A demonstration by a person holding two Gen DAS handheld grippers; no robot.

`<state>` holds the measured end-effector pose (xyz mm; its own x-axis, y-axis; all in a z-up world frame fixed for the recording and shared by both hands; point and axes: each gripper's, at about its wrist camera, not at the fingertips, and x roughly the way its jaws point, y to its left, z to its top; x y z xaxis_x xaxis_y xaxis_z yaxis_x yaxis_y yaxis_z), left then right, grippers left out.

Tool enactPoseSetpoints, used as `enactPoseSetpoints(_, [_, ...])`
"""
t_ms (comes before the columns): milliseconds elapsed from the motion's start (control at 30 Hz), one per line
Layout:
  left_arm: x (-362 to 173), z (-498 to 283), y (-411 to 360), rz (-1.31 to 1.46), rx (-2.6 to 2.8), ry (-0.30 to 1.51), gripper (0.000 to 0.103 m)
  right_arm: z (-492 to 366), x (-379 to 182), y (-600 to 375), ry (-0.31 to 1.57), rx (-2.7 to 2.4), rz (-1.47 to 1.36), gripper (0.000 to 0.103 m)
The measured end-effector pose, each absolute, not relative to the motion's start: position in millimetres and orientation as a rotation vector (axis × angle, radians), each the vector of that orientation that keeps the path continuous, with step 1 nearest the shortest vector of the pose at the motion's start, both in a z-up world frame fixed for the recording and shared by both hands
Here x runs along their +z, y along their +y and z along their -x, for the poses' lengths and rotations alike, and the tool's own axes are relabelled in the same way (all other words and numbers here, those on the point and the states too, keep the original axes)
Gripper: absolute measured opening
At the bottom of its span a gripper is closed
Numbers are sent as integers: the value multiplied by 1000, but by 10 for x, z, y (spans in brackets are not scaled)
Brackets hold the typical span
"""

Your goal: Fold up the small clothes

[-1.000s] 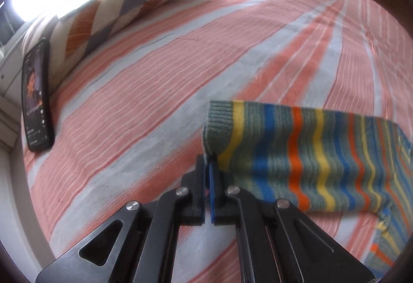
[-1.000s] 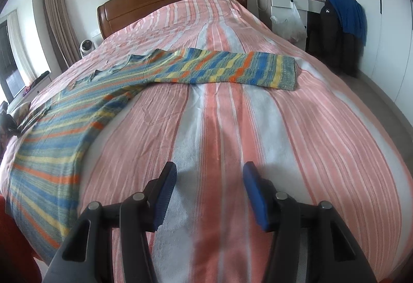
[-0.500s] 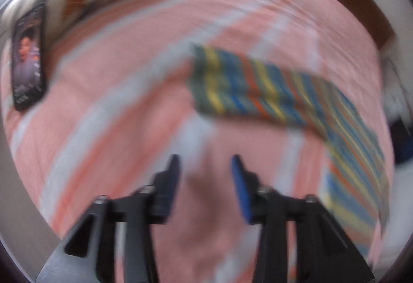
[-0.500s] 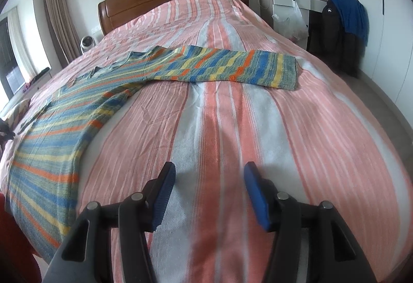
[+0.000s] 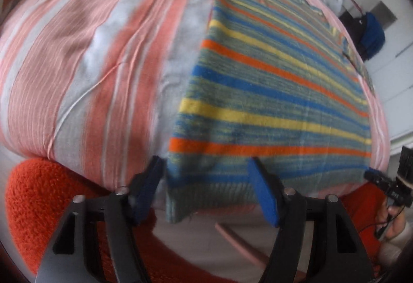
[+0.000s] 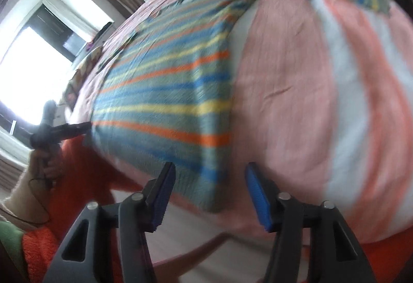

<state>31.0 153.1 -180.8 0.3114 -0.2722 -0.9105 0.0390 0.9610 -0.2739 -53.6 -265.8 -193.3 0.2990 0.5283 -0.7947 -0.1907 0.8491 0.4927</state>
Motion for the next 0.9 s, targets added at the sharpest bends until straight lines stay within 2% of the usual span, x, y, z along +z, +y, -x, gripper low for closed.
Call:
enactPoseSetpoints(33, [-1820,-307,1514,212,-213,1251,5,529,-1946,-2572,1186,490,-297,26])
enactPoseSetpoints(67, [-1858,-289,1500,211,-216,1268,5,519,-1951,-2489,1185,462,-247,6])
enactPoseSetpoints(333, [-1833,-95,1618,215,-224,1256,3,672,-1837,-2470,1223,380,-224,5])
enactPoseSetpoints(467, [-1936,-220,1572,217,-204,1284,5,496,-2055,-2538,1244,341,-273,5])
enactPoseSetpoints(567, [-1894,-192,1535,204,-203,1261,16,514,-2042,-2522,1224,347,-239,6])
enactPoseSetpoints(600, [-1851,-147,1537,202,-195,1240,30,537,-2026,-2526,1220,349,-235,8])
enactPoseSetpoints(633, [-1816,-130,1545,201,-190,1226,48,569,-2006,-2539,1221,345,-224,16])
enactPoseSetpoints(733, [-1575,15,1568,193,-167,1111,74,669,-1888,-2622,1213,315,-210,43])
enactPoseSetpoints(800, [-1427,61,1618,182,-150,1047,81,764,-1703,-2750,1135,253,-186,50])
enactPoseSetpoints(833, [-1357,55,1634,174,-139,1014,83,790,-1619,-2791,1093,218,-168,57])
enactPoseSetpoints(867, [-1280,28,1650,164,-127,972,89,807,-1514,-2865,1032,172,-150,68])
enactPoseSetpoints(900, [-1194,-45,1667,146,-106,921,95,803,-1425,-2938,974,131,-137,74])
